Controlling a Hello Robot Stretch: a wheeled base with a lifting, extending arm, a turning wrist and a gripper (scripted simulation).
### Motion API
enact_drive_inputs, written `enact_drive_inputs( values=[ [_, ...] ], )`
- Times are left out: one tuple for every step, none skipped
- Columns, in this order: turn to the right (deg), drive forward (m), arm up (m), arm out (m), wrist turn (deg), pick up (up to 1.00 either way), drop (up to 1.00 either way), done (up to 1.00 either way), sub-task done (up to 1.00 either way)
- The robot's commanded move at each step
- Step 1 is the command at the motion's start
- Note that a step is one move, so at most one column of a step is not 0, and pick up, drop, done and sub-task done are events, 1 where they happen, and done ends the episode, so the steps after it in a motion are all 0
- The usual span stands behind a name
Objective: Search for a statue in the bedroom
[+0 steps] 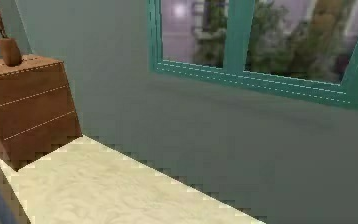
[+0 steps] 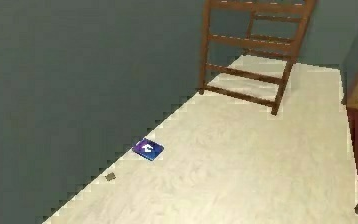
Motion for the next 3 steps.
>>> enact_drive_inputs(
  values=[
    [0.0, 0.45, 0.00, 0.00, 0.0, 0.00, 0.00, 0.00, 0.00],
    [-6.0, 0.00, 0.00, 0.00, 0.0, 0.00, 0.00, 0.00, 0.00],
    [0.0, 0.20, 0.00, 0.00, 0.0, 0.00, 0.00, 0.00, 0.00]
  ],
)
